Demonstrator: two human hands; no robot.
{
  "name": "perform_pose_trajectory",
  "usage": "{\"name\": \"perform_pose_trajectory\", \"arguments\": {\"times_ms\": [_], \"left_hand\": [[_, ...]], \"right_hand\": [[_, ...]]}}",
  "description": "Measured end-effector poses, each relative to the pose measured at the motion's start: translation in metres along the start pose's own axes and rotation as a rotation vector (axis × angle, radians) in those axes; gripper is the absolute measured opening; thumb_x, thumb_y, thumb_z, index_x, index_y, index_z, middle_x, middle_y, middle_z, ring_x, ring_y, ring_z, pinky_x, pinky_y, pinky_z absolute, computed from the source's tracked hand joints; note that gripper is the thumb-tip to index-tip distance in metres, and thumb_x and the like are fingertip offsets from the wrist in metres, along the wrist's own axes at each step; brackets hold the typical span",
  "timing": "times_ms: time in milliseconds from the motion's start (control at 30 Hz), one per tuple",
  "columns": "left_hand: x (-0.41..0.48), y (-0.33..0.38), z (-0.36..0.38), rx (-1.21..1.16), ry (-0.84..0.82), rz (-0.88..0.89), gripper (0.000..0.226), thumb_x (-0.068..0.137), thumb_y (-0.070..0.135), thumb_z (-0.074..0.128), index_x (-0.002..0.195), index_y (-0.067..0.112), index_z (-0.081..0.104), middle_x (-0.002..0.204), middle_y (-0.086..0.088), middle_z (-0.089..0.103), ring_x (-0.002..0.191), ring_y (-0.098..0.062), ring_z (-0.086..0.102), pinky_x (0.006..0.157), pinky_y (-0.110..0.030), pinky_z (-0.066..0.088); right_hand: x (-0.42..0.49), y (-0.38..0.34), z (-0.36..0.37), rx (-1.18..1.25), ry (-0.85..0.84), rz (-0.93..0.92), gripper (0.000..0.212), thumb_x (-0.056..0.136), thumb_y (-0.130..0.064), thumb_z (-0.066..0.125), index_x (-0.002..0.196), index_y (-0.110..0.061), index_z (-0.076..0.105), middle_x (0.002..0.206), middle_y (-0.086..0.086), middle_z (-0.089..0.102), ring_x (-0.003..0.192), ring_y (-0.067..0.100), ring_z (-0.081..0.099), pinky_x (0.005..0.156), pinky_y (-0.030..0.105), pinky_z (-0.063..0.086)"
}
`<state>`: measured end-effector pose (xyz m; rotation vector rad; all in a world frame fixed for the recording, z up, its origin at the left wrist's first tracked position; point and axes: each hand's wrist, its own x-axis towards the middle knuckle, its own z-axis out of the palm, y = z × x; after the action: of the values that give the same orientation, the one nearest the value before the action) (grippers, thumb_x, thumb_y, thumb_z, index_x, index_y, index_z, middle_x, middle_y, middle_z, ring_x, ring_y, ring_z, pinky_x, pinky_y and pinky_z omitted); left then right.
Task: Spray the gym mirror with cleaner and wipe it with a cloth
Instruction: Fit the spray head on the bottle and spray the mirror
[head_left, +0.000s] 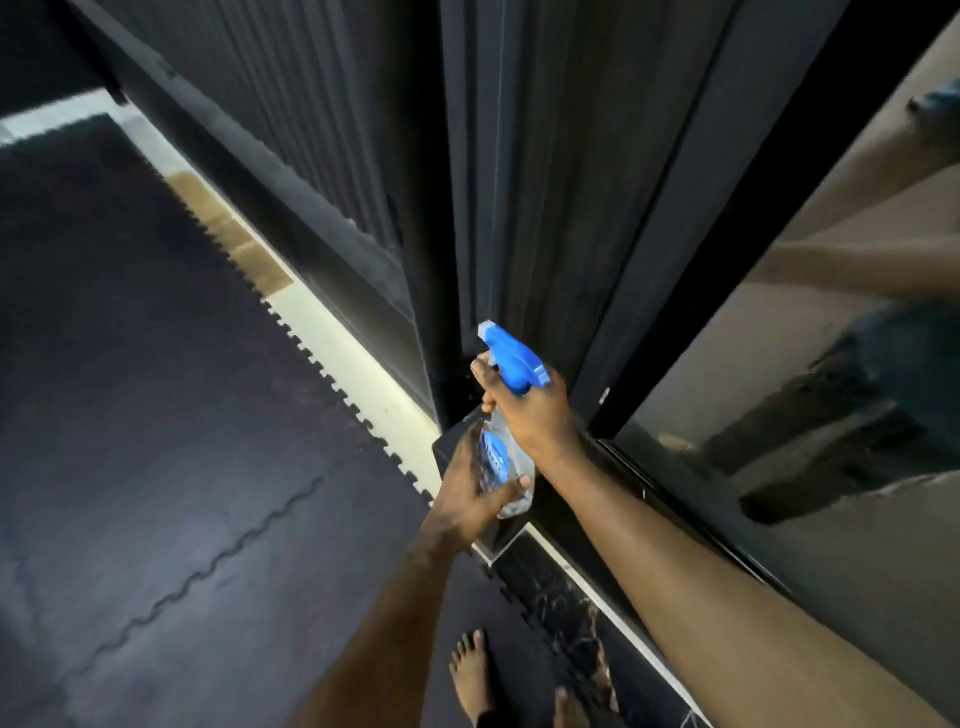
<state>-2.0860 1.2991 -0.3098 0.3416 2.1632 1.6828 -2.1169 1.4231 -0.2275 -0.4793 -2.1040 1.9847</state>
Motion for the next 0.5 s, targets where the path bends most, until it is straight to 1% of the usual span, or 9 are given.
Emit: {"name": "perform_pose_trajectory", "arguments": {"times_ms": [33, 100, 167, 200, 267, 333, 400, 433, 500], "left_hand": [[0.013, -0.007, 0.0, 0.004, -0.025, -0.014, 0.072, 0.085, 0.015, 0.085, 0.141, 0.026, 0.041, 0.132, 0.017, 0.059, 0.117, 0.014, 0.058, 0.094, -0.005, 0.042], [0.034, -0.021, 0.0, 0.012, -0.025, -0.039, 0.084, 0.078, 0.021, 0.089, 0.146, 0.014, 0.041, 0.133, 0.015, 0.059, 0.119, 0.01, 0.059, 0.094, -0.006, 0.042], [0.055, -0.036, 0.002, 0.025, -0.008, -0.06, 0.091, 0.074, 0.029, 0.089, 0.148, 0.01, 0.04, 0.133, 0.013, 0.06, 0.119, 0.007, 0.059, 0.093, -0.007, 0.043], [0.063, -0.043, 0.003, 0.038, 0.001, -0.072, 0.092, 0.071, 0.031, 0.089, 0.146, 0.011, 0.04, 0.132, 0.012, 0.06, 0.117, 0.008, 0.059, 0.091, -0.007, 0.044], [0.075, -0.054, 0.003, 0.06, 0.021, -0.083, 0.093, 0.068, 0.034, 0.09, 0.143, 0.01, 0.041, 0.13, 0.01, 0.06, 0.115, 0.01, 0.059, 0.089, -0.006, 0.044], [0.086, -0.064, 0.005, 0.084, 0.048, -0.079, 0.099, 0.066, 0.044, 0.09, 0.143, 0.01, 0.04, 0.13, 0.012, 0.059, 0.116, 0.009, 0.059, 0.09, -0.007, 0.044], [0.093, -0.075, 0.008, 0.089, 0.068, -0.098, 0.1, 0.065, 0.05, 0.088, 0.143, 0.01, 0.039, 0.13, 0.014, 0.058, 0.116, 0.008, 0.059, 0.09, -0.007, 0.045], [0.095, -0.08, 0.01, 0.098, 0.073, -0.106, 0.096, 0.066, 0.049, 0.088, 0.141, 0.012, 0.039, 0.129, 0.014, 0.058, 0.116, 0.007, 0.06, 0.09, -0.008, 0.045], [0.097, -0.088, 0.014, 0.125, 0.086, -0.12, 0.088, 0.069, 0.043, 0.09, 0.138, 0.02, 0.039, 0.128, 0.009, 0.059, 0.116, 0.002, 0.061, 0.092, -0.014, 0.047]], "right_hand": [[0.011, 0.01, 0.001, -0.008, -0.001, 0.004, 0.017, 0.092, -0.017, 0.079, 0.098, -0.002, 0.073, 0.065, -0.003, 0.062, 0.053, 0.007, 0.057, 0.059, 0.015, 0.049], [0.027, 0.026, 0.004, -0.041, 0.008, 0.01, 0.027, 0.089, -0.032, 0.082, 0.102, -0.009, 0.076, 0.069, -0.008, 0.066, 0.061, 0.006, 0.063, 0.067, 0.02, 0.053], [0.042, 0.043, 0.006, -0.096, -0.008, -0.003, 0.039, 0.083, -0.051, 0.081, 0.104, -0.019, 0.078, 0.08, -0.009, 0.074, 0.076, 0.009, 0.071, 0.08, 0.03, 0.057], [0.047, 0.051, 0.007, -0.091, -0.017, 0.002, 0.042, 0.08, -0.055, 0.08, 0.104, -0.021, 0.078, 0.087, -0.01, 0.076, 0.084, 0.011, 0.074, 0.085, 0.033, 0.059], [0.053, 0.064, 0.007, -0.074, -0.049, -0.003, 0.037, 0.081, -0.047, 0.084, 0.106, -0.021, 0.076, 0.094, -0.013, 0.078, 0.093, 0.007, 0.074, 0.09, 0.029, 0.058], [0.059, 0.074, 0.005, -0.101, -0.079, -0.014, 0.027, 0.086, -0.03, 0.084, 0.108, -0.017, 0.076, 0.095, -0.016, 0.077, 0.094, 0.003, 0.073, 0.089, 0.023, 0.056], [0.064, 0.086, 0.002, -0.129, -0.092, -0.024, 0.025, 0.086, -0.022, 0.084, 0.106, -0.011, 0.075, 0.095, -0.016, 0.076, 0.093, 0.002, 0.073, 0.087, 0.021, 0.056], [0.066, 0.092, 0.0, -0.143, -0.106, -0.02, 0.022, 0.085, -0.02, 0.084, 0.103, -0.012, 0.074, 0.093, -0.02, 0.075, 0.092, -0.001, 0.072, 0.085, 0.019, 0.056], [0.068, 0.1, -0.002, -0.146, -0.136, -0.003, 0.02, 0.084, -0.014, 0.084, 0.098, -0.019, 0.071, 0.087, -0.032, 0.072, 0.088, -0.008, 0.07, 0.082, 0.014, 0.053]]}}
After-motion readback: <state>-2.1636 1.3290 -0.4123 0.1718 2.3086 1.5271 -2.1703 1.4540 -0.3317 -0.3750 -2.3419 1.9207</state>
